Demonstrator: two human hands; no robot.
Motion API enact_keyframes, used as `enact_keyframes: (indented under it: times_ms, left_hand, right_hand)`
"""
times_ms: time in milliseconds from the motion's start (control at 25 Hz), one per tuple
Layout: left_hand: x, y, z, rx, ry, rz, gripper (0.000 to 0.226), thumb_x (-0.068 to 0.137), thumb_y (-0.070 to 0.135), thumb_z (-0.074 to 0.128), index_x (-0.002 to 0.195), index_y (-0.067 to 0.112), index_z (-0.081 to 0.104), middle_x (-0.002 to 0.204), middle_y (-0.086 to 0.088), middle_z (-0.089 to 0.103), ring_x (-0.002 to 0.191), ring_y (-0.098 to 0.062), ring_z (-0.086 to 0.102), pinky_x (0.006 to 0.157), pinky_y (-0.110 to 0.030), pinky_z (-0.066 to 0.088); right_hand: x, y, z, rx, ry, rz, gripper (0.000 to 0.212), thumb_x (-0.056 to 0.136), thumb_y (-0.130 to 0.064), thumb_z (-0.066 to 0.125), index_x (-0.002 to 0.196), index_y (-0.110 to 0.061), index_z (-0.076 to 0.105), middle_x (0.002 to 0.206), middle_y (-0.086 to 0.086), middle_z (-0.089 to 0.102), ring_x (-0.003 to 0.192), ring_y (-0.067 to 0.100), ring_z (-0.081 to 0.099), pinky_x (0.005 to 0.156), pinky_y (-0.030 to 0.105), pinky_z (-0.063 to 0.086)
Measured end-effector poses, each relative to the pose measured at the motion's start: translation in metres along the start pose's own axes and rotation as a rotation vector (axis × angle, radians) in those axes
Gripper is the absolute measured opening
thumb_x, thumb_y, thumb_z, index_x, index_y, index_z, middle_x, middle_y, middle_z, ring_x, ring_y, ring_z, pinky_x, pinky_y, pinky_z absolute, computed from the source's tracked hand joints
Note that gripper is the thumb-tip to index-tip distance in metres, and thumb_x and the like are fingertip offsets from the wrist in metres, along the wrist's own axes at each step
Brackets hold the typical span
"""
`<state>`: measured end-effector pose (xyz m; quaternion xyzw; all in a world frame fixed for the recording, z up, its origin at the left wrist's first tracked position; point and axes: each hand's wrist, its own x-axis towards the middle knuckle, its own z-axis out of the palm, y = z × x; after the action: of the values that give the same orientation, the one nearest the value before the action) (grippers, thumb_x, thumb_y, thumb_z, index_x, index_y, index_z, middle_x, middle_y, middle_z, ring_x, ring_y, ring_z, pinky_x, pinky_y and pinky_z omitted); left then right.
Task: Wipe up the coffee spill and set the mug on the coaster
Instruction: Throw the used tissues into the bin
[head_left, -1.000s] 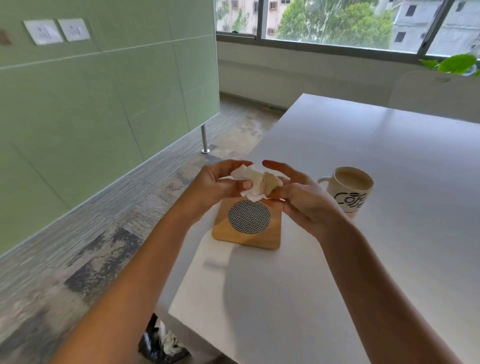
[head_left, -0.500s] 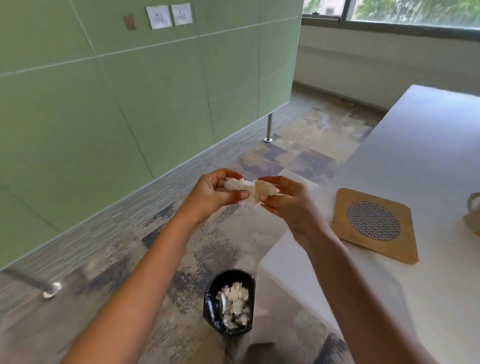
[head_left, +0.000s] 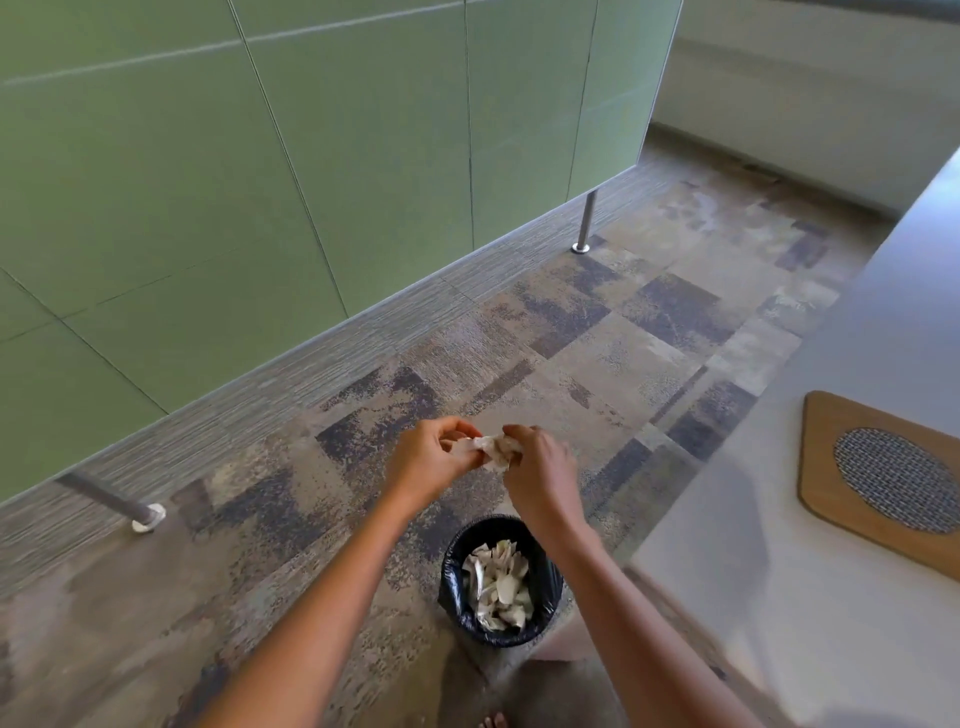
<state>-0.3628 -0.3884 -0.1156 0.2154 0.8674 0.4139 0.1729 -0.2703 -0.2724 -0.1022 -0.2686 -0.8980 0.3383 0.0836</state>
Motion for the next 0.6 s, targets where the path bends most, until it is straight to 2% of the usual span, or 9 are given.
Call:
enact_keyframes:
  times_ms: [80,200,360,480,600]
  left_hand:
    - [0.005,-0.013,0.011,0.079,0.003,-0.015,0.022,0.079,0.037,0.078,0.095,0.023,0.073,0.079,0.008,0.075,0.070,-0.016,0.072,0.051,-0.026,0.052]
    - [0.013,-0.030,0.027,0.108,-0.010,-0.054,0.017,0.082,0.034,0.076,0.095,0.025,0.073,0.073,0.010,0.073,0.061,-0.015,0.069,0.047,-0.026,0.047]
    - [0.019,-0.048,0.048,0.189,-0.018,-0.076,0.013,0.083,0.038,0.074,0.092,0.028,0.070,0.071,0.016,0.069,0.053,0.001,0.058,0.037,-0.010,0.032]
    - [0.023,-0.058,0.064,0.242,-0.050,-0.070,0.014,0.085,0.038,0.072,0.095,0.028,0.070,0.077,0.015,0.071,0.058,0.001,0.058,0.042,-0.014,0.036]
    - [0.027,-0.066,0.077,0.286,-0.087,-0.070,0.021,0.086,0.029,0.070,0.107,0.026,0.066,0.101,0.011,0.073,0.078,-0.007,0.066,0.058,-0.018,0.048]
  right_hand:
    - [0.003,0.005,0.021,-0.032,-0.023,0.048,0.028,0.092,0.002,0.050,0.113,-0.009,0.065,0.106,0.010,0.065,0.089,0.021,0.059,0.079,0.032,0.052]
    - [0.007,0.016,0.047,-0.054,-0.061,0.097,0.029,0.092,0.002,0.051,0.118,-0.008,0.061,0.111,0.011,0.062,0.096,0.023,0.059,0.087,0.036,0.052]
    - [0.013,0.033,0.067,-0.083,-0.066,0.160,0.030,0.093,0.001,0.051,0.120,-0.008,0.060,0.114,0.010,0.060,0.098,0.021,0.057,0.086,0.032,0.052]
    - [0.016,0.043,0.075,-0.112,-0.067,0.199,0.025,0.094,-0.002,0.051,0.116,-0.009,0.061,0.114,0.009,0.059,0.094,0.019,0.056,0.075,0.024,0.046]
    - [0.015,0.049,0.079,-0.130,-0.072,0.237,0.034,0.093,-0.001,0.050,0.125,-0.009,0.054,0.122,0.012,0.056,0.101,0.022,0.056,0.079,0.026,0.048]
